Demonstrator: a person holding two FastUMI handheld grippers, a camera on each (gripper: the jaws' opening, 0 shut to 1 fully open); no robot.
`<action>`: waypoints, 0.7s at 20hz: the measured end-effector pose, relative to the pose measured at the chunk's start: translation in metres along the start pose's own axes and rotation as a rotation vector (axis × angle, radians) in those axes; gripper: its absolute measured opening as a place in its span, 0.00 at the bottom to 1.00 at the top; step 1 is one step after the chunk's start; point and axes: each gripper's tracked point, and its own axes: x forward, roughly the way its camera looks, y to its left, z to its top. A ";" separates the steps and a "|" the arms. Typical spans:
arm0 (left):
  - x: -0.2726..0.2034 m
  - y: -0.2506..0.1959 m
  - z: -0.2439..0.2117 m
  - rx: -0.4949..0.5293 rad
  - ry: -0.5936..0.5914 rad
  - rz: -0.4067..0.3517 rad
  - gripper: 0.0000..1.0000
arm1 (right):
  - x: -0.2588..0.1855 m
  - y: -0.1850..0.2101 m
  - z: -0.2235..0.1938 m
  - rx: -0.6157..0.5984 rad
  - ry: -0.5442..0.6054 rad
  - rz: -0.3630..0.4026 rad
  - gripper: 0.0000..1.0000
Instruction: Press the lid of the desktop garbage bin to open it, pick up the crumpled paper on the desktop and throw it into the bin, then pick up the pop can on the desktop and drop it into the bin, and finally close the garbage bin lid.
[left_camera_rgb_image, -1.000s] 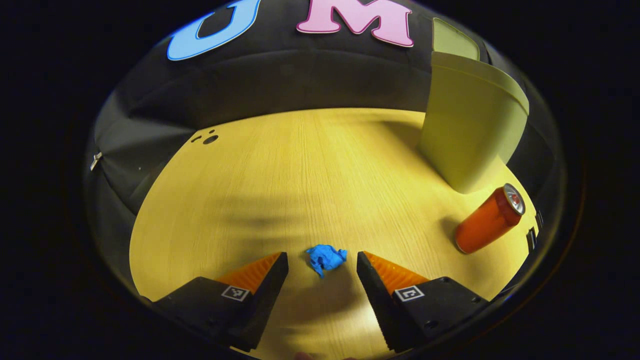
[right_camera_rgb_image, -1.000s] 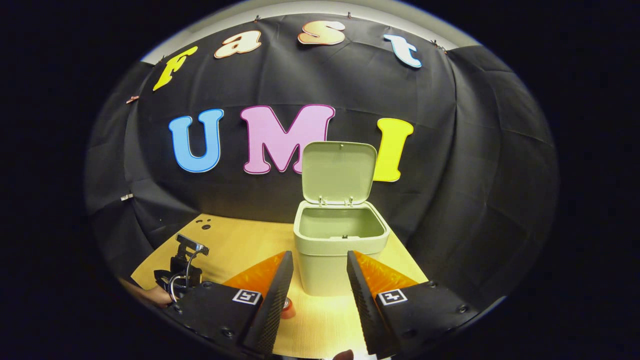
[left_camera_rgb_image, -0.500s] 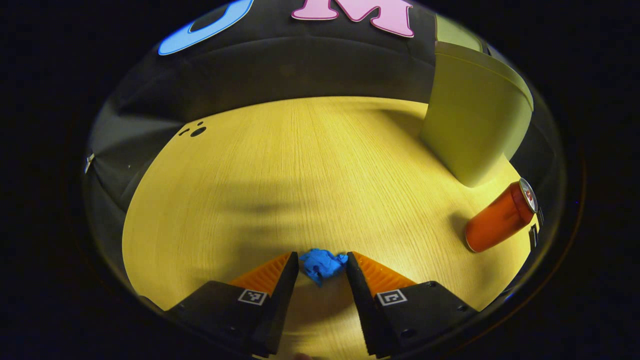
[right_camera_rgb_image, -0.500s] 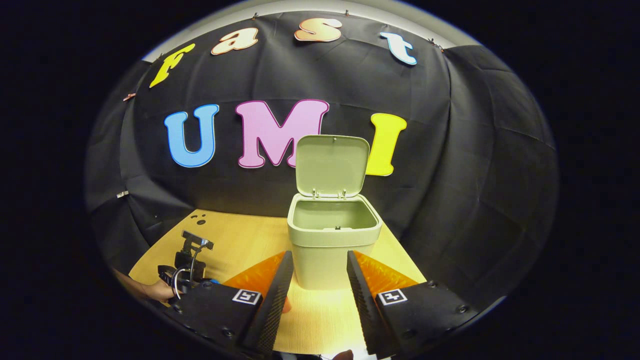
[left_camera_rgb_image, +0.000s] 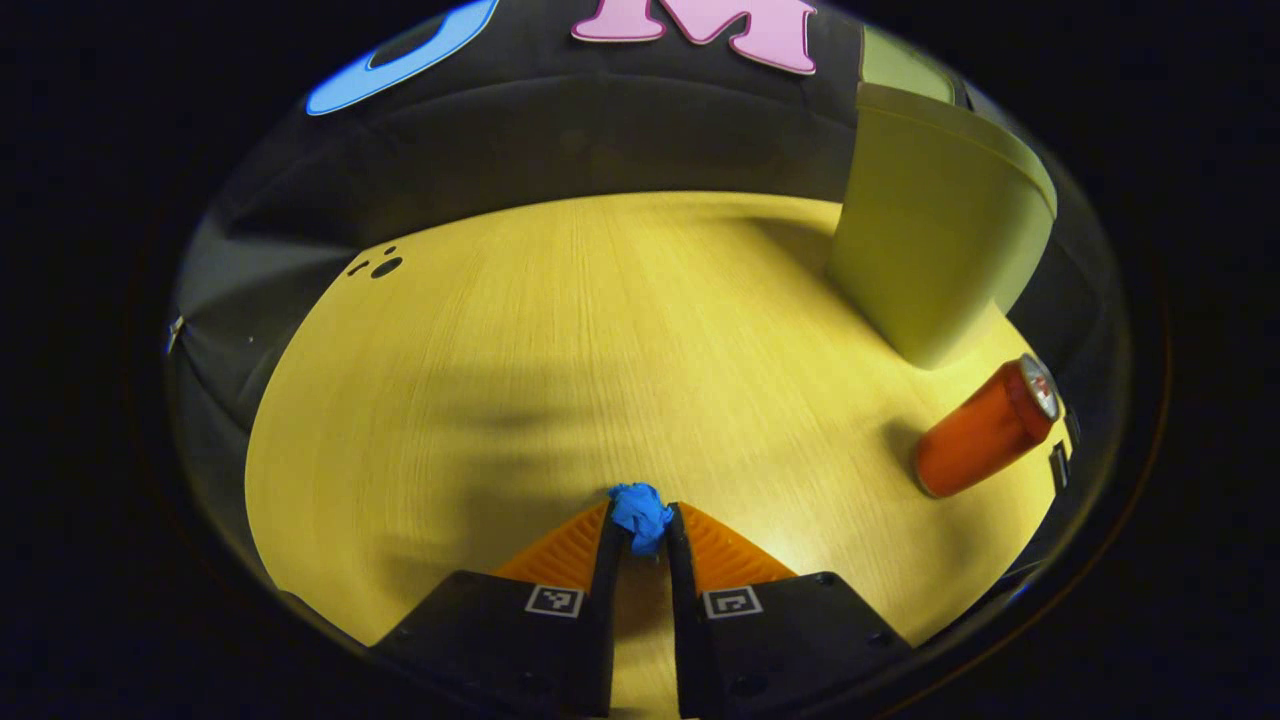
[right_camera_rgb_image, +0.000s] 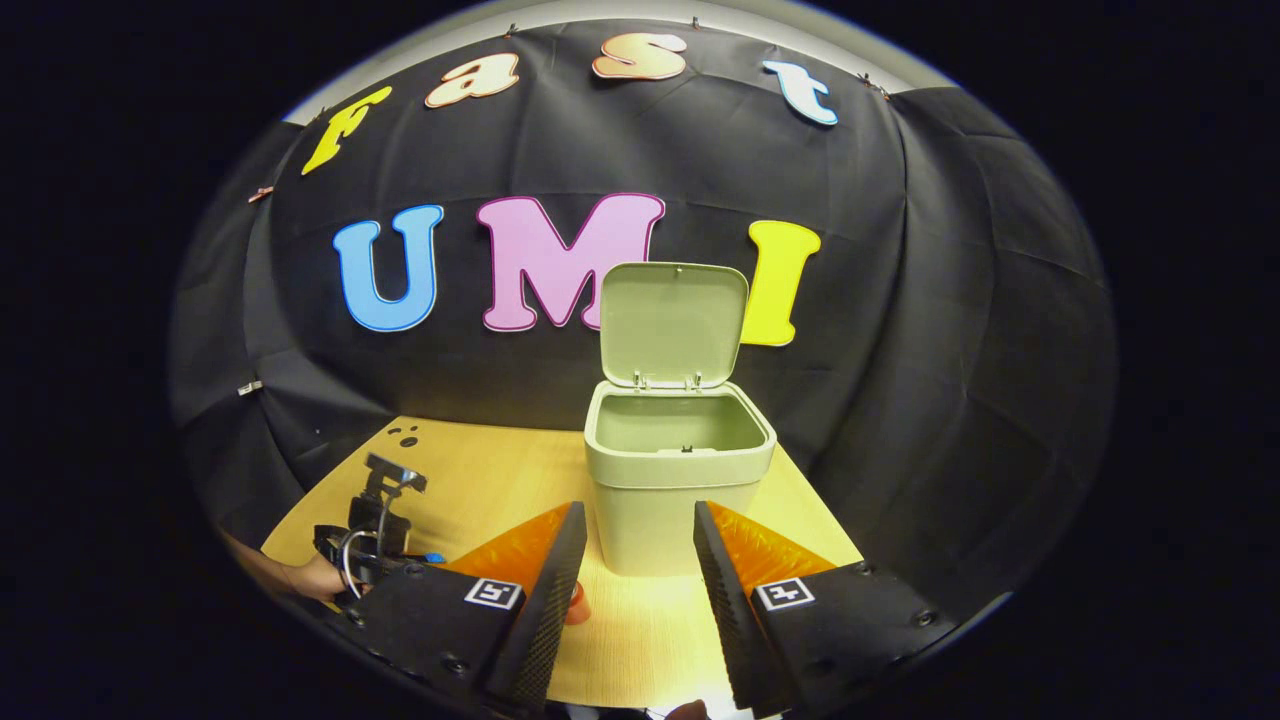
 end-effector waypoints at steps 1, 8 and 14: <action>-0.009 -0.006 0.014 -0.001 -0.039 -0.020 0.29 | 0.001 0.000 -0.001 0.001 0.000 0.000 0.70; -0.073 -0.050 0.131 0.008 -0.276 -0.141 0.28 | 0.004 -0.001 -0.008 0.015 0.004 0.005 0.70; -0.124 -0.115 0.239 0.085 -0.458 -0.262 0.29 | 0.007 -0.010 -0.010 0.021 0.000 -0.007 0.70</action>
